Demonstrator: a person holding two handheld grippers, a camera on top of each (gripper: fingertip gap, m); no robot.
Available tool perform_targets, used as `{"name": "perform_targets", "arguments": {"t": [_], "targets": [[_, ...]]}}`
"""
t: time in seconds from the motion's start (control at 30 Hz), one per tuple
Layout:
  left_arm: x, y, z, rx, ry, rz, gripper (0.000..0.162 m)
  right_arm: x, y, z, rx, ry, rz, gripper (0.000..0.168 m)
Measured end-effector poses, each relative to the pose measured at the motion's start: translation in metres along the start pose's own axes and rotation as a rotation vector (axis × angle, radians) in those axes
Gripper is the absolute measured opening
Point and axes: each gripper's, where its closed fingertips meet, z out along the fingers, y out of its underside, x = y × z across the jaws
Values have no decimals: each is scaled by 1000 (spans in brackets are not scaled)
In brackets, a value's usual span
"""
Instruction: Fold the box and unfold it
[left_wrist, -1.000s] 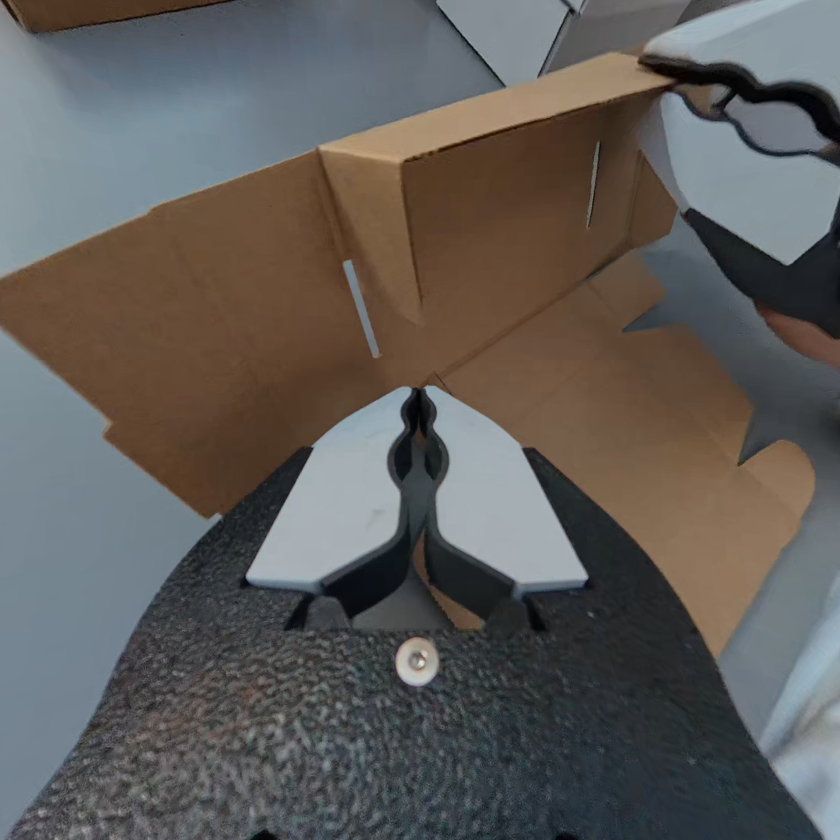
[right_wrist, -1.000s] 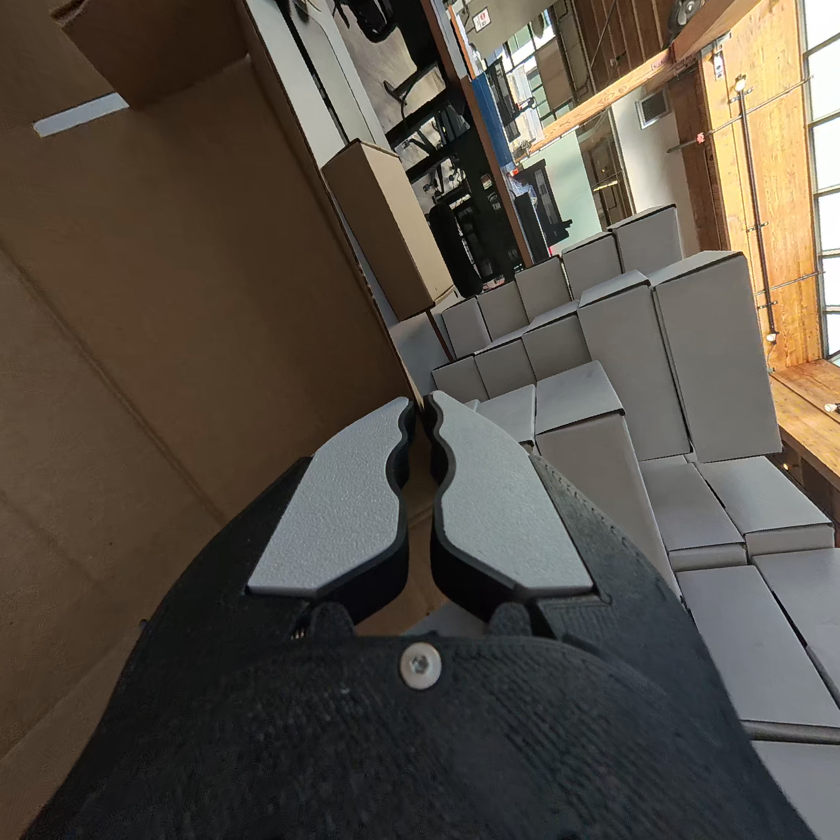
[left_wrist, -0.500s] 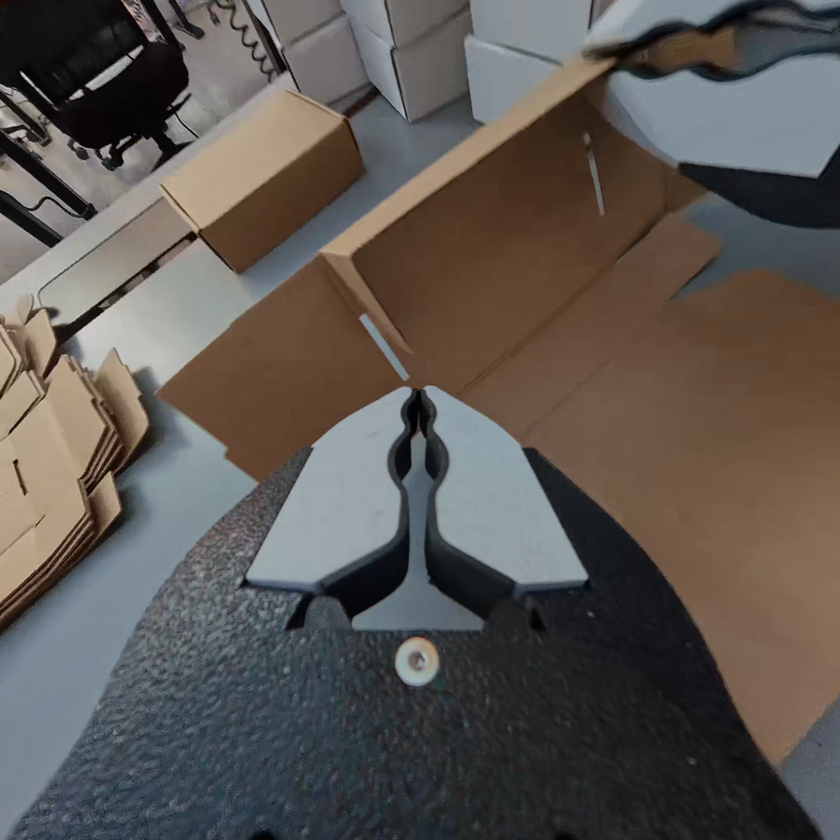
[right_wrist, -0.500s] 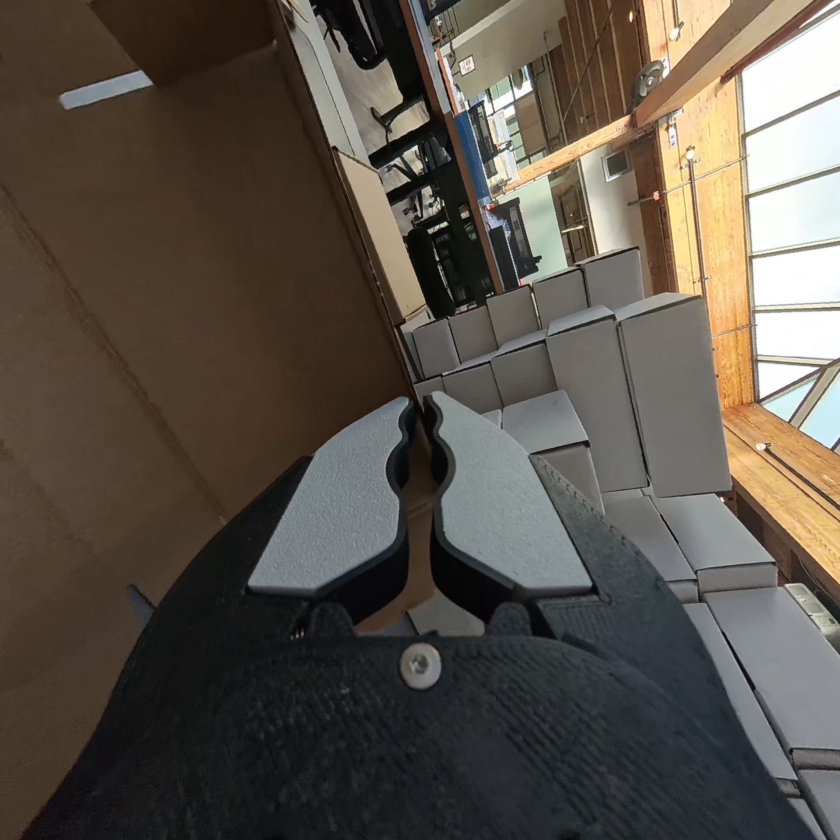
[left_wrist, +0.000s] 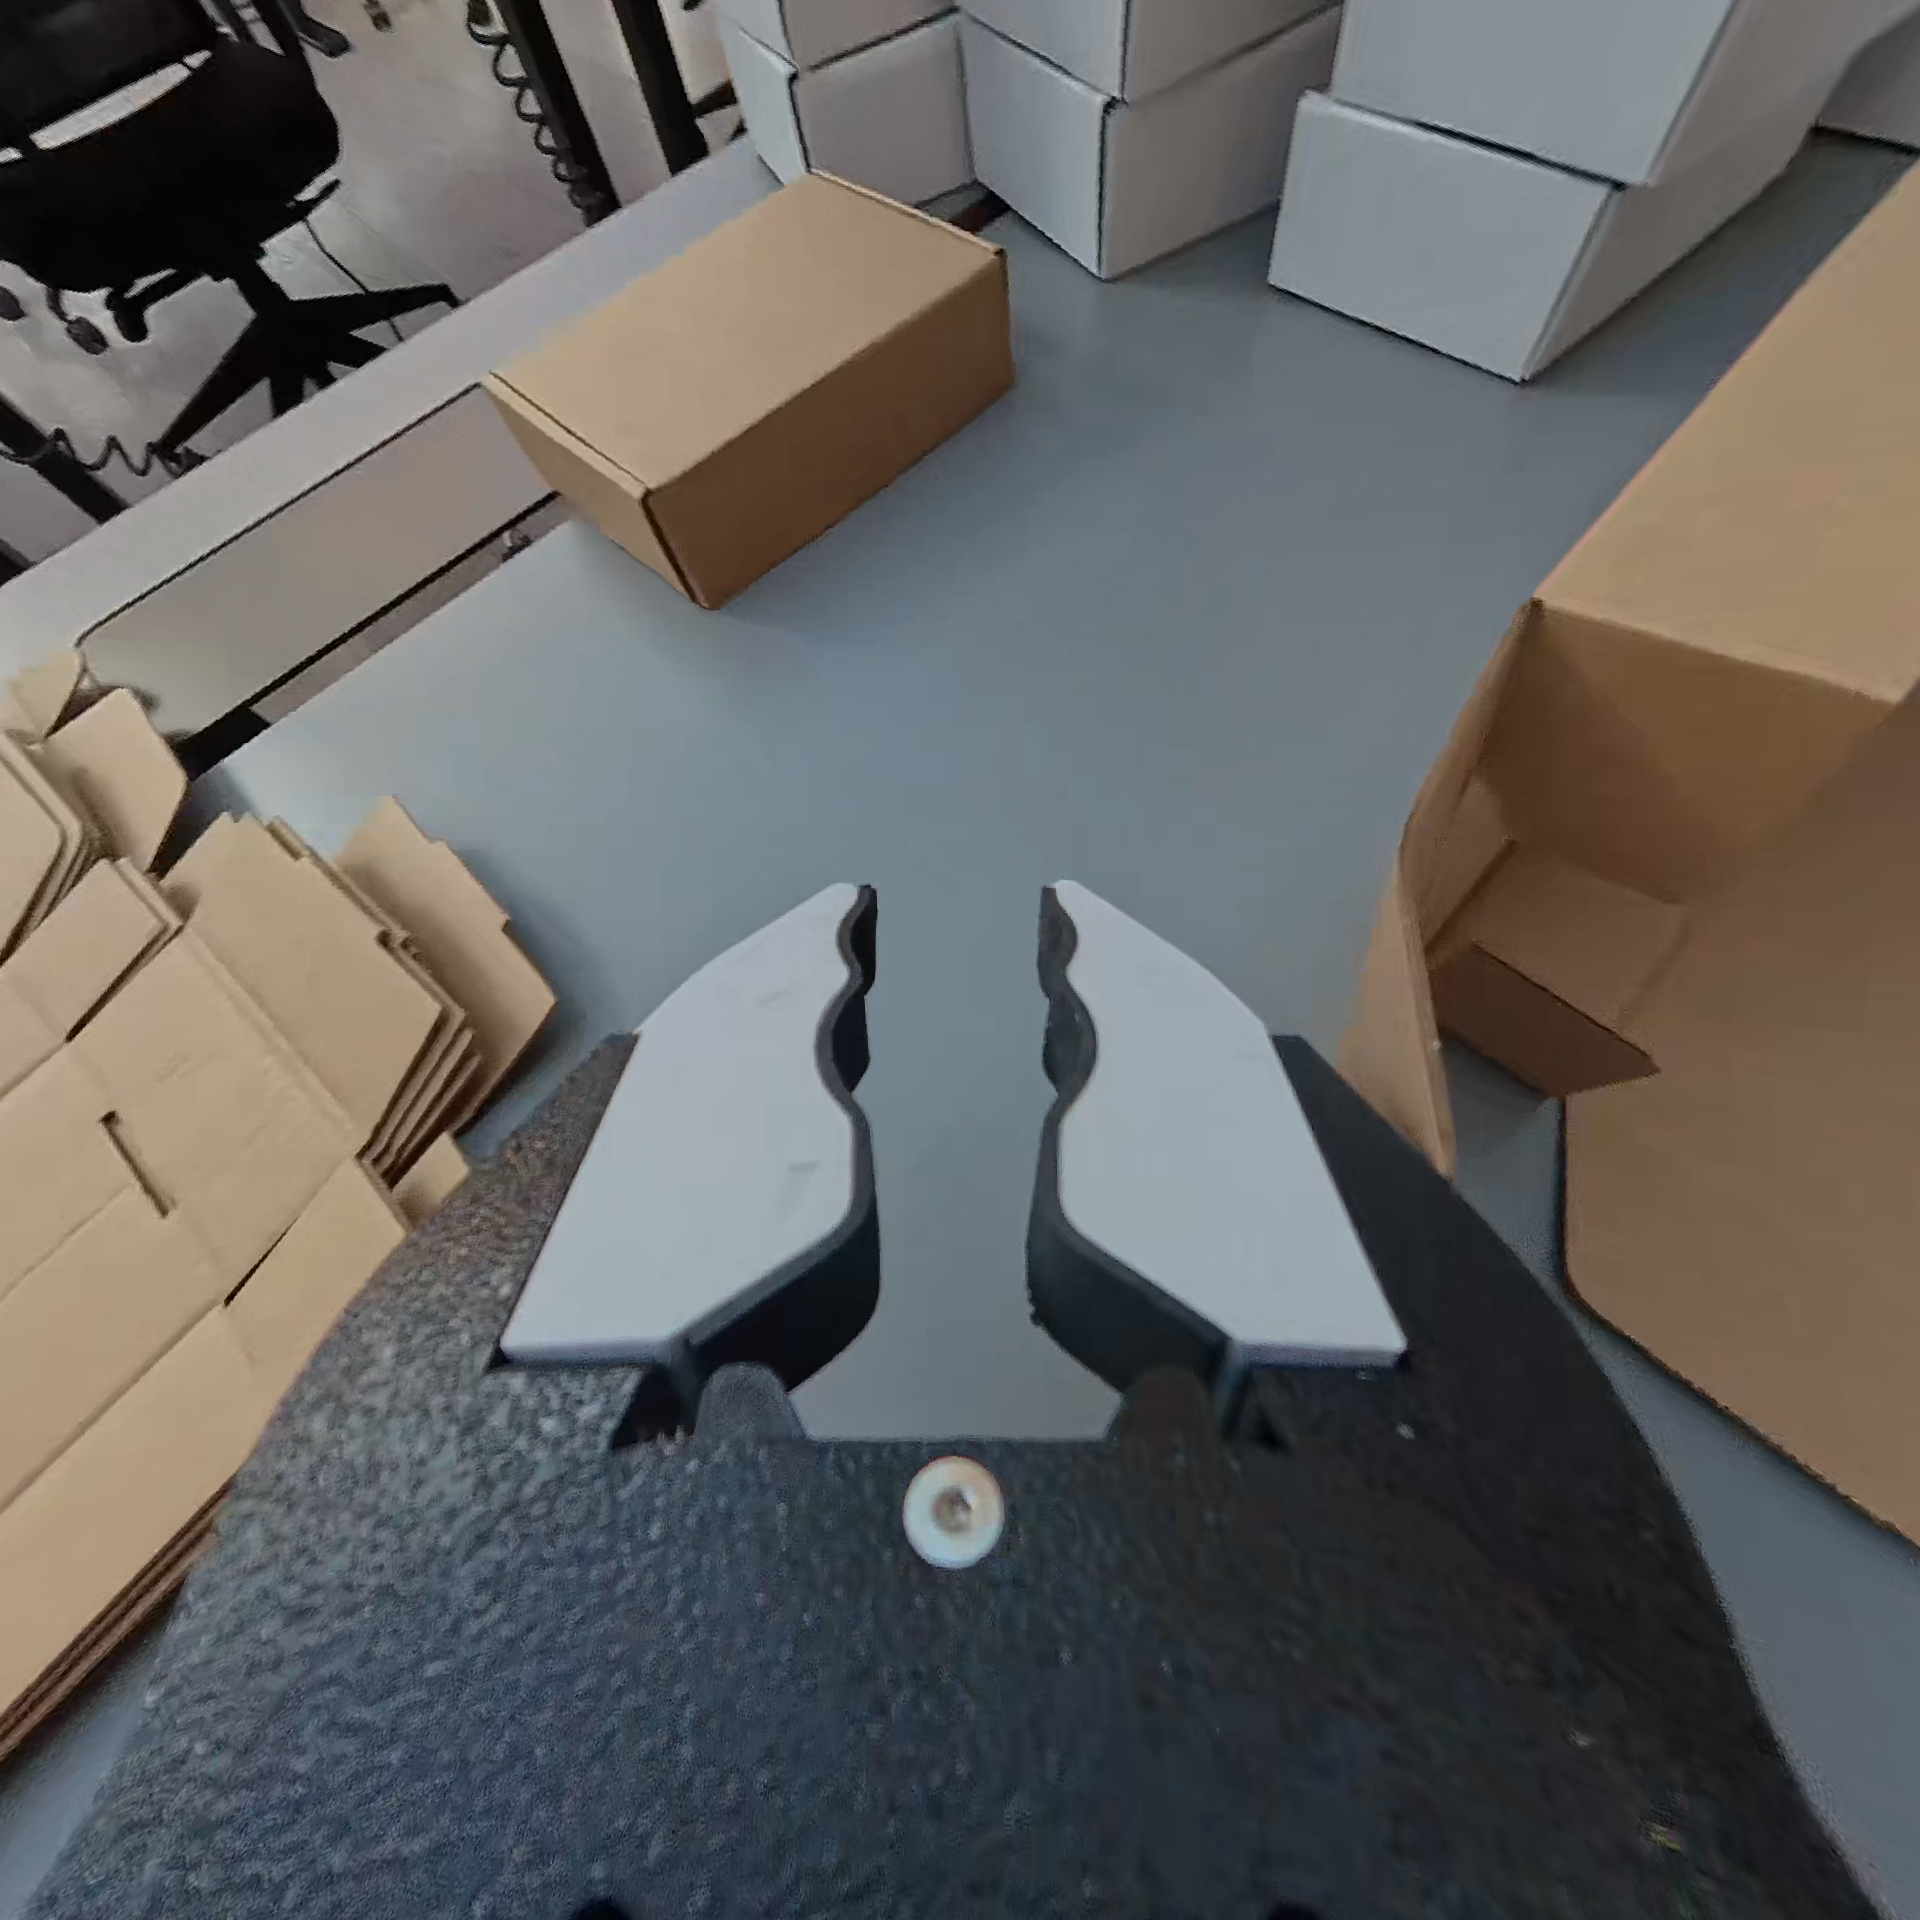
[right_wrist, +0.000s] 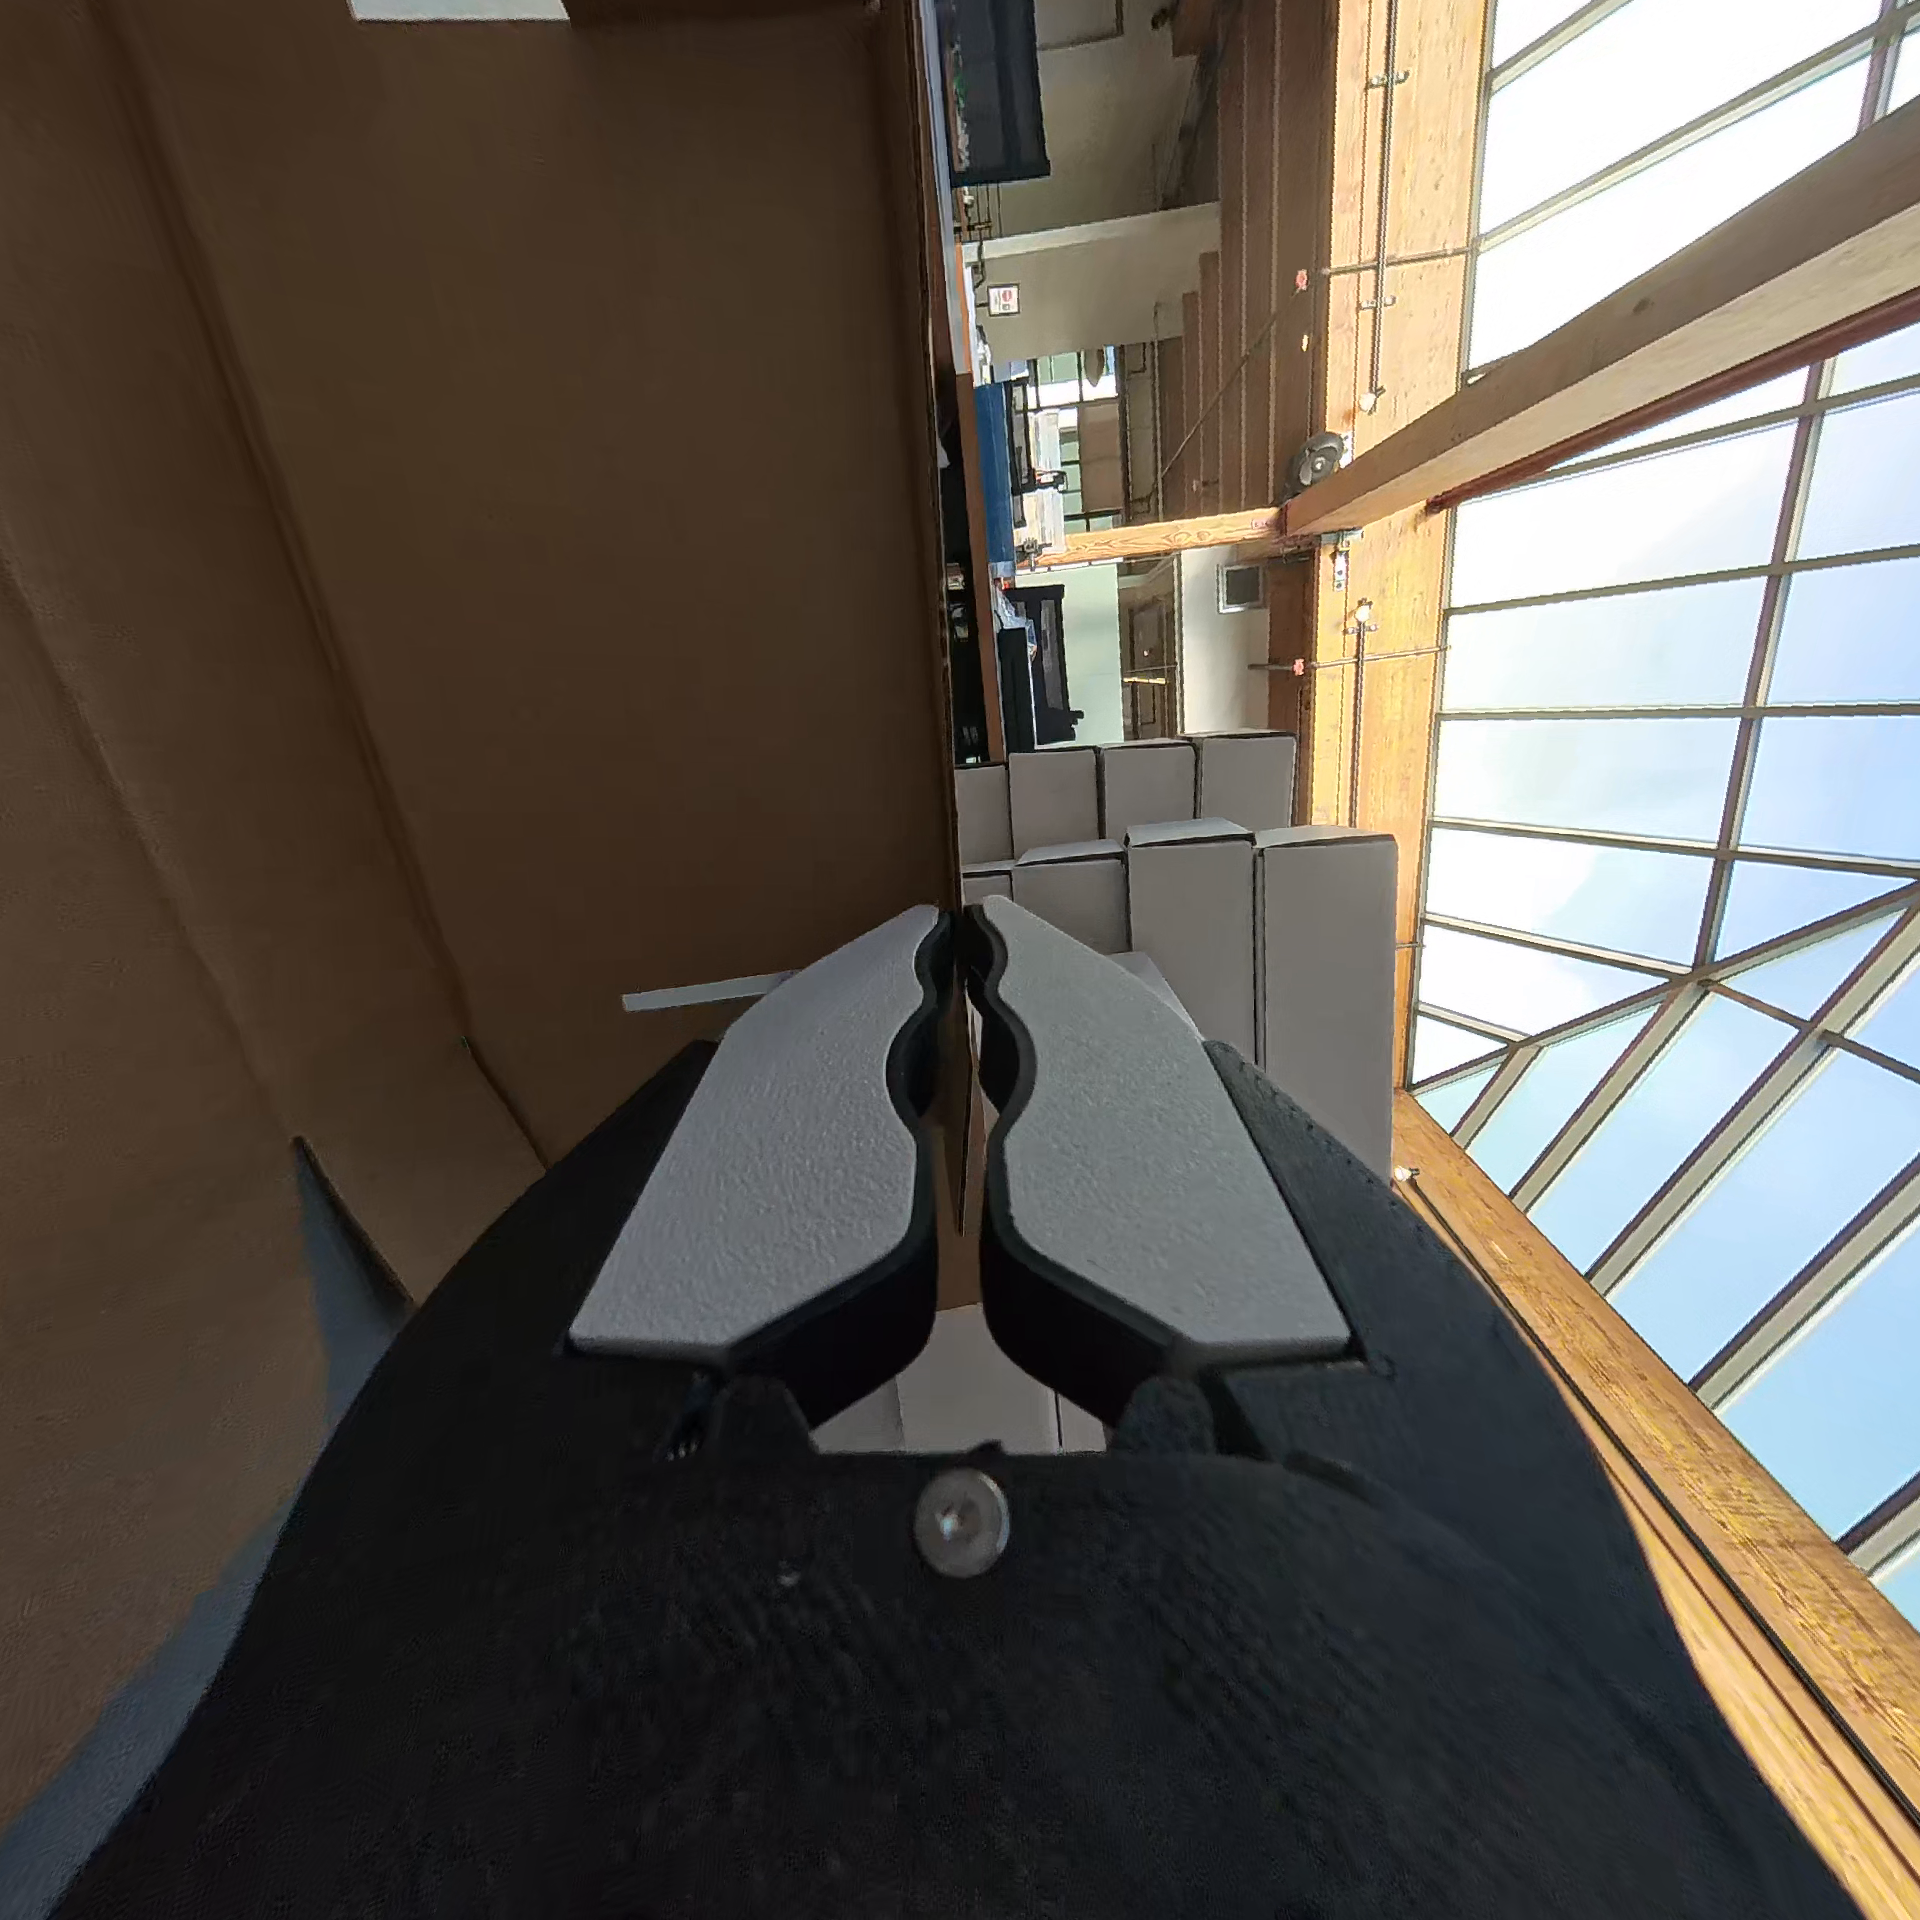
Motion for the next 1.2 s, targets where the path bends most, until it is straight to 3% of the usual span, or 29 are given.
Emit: {"name": "perform_targets", "arguments": {"t": [0.2, 0.5, 0.73, 1.13, 1.2], "targets": [[41, 4, -3, -9, 84, 59, 33, -2, -2, -12, -71, 6, 16, 1], [65, 8, -14, -9, -41, 50, 27, -4, -2, -18, -118, 15, -12, 2], [85, 14, -35, 46, 212, 135, 29, -4, -3, -18, -126, 10, -25, 2], [110, 11, -30, 128, 396, 140, 24, -7, -4, -28, -122, 22, -74, 3], [115, 12, -35, 140, 440, 149, 32, -7, -4, -28, -118, 21, -87, 3]]}}
